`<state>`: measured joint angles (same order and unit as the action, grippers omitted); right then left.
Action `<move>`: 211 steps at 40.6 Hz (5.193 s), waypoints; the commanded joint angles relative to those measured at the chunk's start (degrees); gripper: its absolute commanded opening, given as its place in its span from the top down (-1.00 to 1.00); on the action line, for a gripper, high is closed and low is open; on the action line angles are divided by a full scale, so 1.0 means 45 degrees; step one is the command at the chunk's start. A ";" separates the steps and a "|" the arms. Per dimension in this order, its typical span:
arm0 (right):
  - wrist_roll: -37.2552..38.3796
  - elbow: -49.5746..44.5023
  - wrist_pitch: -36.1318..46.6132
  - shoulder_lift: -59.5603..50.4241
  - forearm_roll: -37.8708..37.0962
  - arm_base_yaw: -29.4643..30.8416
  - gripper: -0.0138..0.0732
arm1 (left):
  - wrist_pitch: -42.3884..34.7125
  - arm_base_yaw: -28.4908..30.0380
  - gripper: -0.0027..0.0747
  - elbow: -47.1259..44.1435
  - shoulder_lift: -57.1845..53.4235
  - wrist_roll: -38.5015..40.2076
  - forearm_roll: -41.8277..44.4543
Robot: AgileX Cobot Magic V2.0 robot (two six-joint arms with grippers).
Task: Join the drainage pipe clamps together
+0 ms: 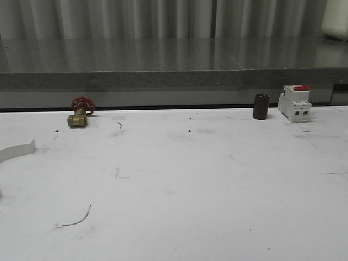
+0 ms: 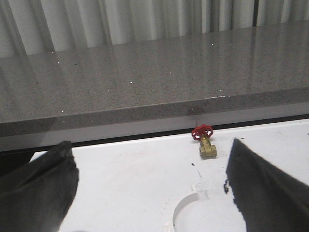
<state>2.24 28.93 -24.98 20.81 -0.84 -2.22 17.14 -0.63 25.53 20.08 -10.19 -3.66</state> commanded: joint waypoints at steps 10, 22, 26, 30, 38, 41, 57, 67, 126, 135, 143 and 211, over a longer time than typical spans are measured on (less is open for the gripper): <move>-0.0083 0.0464 0.0914 0.0175 -0.0165 0.0012 -0.67 | 0.2982 0.0100 -0.53 0.2609 0.5072 0.0278 -0.0994; -0.0083 0.0464 0.0914 0.0175 -0.0165 0.0012 -0.67 | 0.5106 0.0141 -0.53 0.5375 1.1042 0.0278 -0.1101; -0.0083 0.0464 0.0914 0.0175 -0.0165 0.0012 -0.67 | 0.5213 0.0136 -0.53 0.6133 1.2449 0.0278 -0.1101; -0.0083 0.0464 0.0914 0.0175 -0.0165 0.0012 -0.67 | 0.5429 0.0236 -0.53 0.6937 1.3772 0.0278 -0.1024; -0.0083 0.0464 0.0914 0.0175 -0.0165 0.0012 -0.67 | 0.5900 0.0400 -0.53 0.8640 1.6272 0.0278 -0.0780; -0.0083 0.0464 0.0914 0.0175 -0.0165 0.0012 -0.67 | 0.6141 0.0432 -0.53 0.9182 1.7009 0.0278 -0.0776; -0.0083 0.0464 0.0914 0.0175 -0.0165 0.0012 -0.67 | 0.6659 0.0432 -0.53 0.9996 1.9094 0.0278 -0.0776; -0.0083 0.0464 0.0914 0.0175 -0.0165 0.0012 -0.67 | 0.6973 0.0432 -0.53 0.9996 1.9358 0.0146 -0.0776; -0.0083 0.0464 0.0914 0.0175 -0.0165 0.0012 -0.67 | 1.0231 -0.3278 0.74 1.4405 1.9541 0.3659 -0.1178; -0.0083 0.0464 0.0914 0.0175 -0.0165 0.0012 -0.67 | 0.9359 -0.5129 0.74 1.5910 2.0671 0.5035 -0.1130; -0.0083 0.0464 0.0914 0.0175 -0.0165 0.0012 -0.67 | 0.7816 -0.5670 0.74 1.6114 2.1131 0.7043 -0.1249; -0.0083 0.0464 0.0914 0.0175 -0.0165 0.0012 -0.67 | 0.8311 -0.6170 0.57 1.7258 1.9177 0.4175 -0.0383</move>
<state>2.24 28.93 -25.24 20.81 -1.05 -2.22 58.47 -28.60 103.12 113.04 10.17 -5.53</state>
